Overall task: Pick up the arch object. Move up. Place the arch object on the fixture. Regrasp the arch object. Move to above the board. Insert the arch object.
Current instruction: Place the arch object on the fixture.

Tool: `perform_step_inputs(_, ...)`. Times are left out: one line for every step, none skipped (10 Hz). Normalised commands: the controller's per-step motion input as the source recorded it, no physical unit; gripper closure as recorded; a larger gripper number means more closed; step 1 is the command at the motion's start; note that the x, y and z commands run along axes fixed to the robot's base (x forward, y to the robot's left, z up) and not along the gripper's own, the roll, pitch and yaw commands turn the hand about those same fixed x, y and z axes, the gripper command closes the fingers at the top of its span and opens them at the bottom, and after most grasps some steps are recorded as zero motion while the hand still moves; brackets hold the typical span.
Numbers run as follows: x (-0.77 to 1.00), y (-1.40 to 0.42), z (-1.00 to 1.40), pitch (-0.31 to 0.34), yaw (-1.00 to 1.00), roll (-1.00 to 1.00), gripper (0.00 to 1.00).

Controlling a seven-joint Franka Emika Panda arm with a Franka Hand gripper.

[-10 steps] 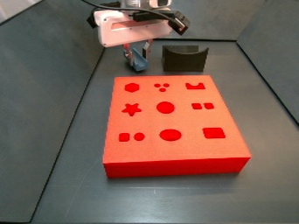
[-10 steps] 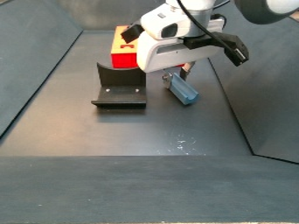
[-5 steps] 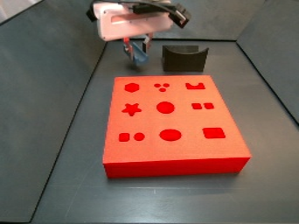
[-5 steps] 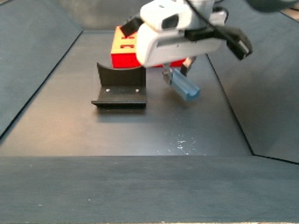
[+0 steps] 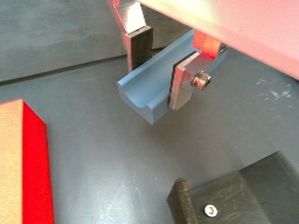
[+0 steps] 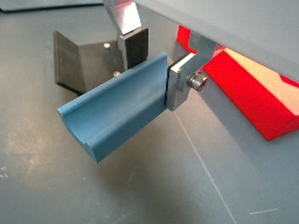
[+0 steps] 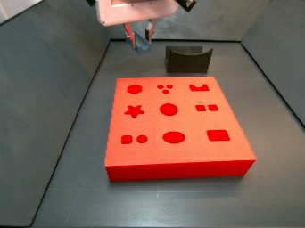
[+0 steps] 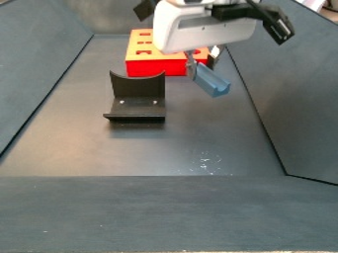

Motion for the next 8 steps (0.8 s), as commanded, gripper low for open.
perform_step_inputs(-0.01, 0.00, 1.00, 0.013, 0.00, -0.02, 1.00)
perform_step_inputs(-0.01, 0.00, 1.00, 0.021, 0.01, -0.04, 1.00)
perform_step_inputs(-0.02, -0.01, 1.00, 0.022, 0.02, -0.06, 1.00)
perform_step_inputs(-0.02, -0.01, 1.00, 0.025, 0.02, -0.08, 1.00)
perform_step_inputs(-0.02, -0.01, 1.00, 0.027, 0.02, -0.10, 1.00)
perform_step_inputs(-0.02, -0.01, 0.85, 0.031, 0.01, -0.11, 1.00)
perform_step_inputs(-0.02, 0.00, 0.71, 0.035, 0.00, -0.12, 1.00)
perform_step_inputs(-0.01, 0.00, 0.52, 0.041, -0.01, -0.14, 1.00)
